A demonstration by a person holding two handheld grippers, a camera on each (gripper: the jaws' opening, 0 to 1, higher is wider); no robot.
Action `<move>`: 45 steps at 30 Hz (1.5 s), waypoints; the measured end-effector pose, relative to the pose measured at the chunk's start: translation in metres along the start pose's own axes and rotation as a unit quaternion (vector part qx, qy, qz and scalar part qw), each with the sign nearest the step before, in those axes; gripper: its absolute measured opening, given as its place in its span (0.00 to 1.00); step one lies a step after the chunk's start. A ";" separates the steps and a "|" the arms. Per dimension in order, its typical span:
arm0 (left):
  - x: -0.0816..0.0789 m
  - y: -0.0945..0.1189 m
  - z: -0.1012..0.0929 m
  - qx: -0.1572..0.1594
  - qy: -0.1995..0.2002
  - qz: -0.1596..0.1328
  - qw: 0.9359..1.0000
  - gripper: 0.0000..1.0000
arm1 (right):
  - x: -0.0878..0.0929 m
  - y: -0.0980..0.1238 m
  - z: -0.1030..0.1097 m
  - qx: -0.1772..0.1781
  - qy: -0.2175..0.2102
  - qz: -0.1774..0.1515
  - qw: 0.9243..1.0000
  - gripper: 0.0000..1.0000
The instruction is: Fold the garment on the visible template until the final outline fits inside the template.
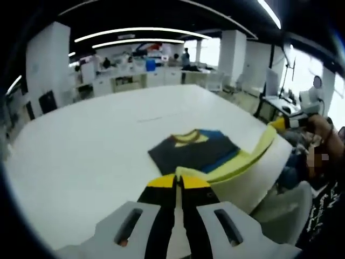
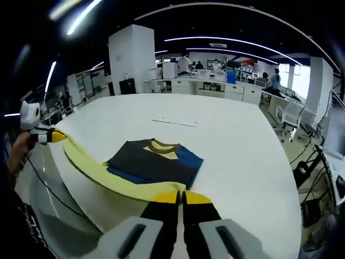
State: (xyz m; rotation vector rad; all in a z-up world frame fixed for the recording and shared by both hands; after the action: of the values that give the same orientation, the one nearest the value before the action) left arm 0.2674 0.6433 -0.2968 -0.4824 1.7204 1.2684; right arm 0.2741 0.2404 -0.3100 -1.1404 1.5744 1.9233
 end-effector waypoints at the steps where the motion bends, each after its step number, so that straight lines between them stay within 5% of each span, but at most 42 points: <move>1: -0.003 -0.003 0.002 -0.002 -0.005 -0.003 1.000 0.00 | -0.005 -0.003 0.000 -0.002 0.004 -0.003 1.000 0.00; 19: -0.042 -0.048 0.032 -0.046 -0.047 -0.038 0.997 0.00 | -0.063 -0.057 -0.022 -0.017 0.029 -0.030 0.999 0.00; 45: -0.080 -0.130 0.069 -0.079 -0.053 -0.080 0.992 0.00 | -0.102 -0.129 -0.061 0.000 0.023 -0.045 0.999 0.00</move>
State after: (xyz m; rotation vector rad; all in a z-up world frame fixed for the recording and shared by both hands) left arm 0.4351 0.6383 -0.3033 -0.6216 1.4688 1.2949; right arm 0.4495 0.2382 -0.3102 -1.2408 1.5208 1.8515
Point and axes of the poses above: the point that each gripper's makers call its tool centre point, and the gripper's own axes: y roughly backward along the fingers, z roughly to its left, x roughly out of its underside, the point moved 9 cm from there along y, roughly backward along the fingers, and after that the axes turned 2 degrees about z, right-handed, at the moved point
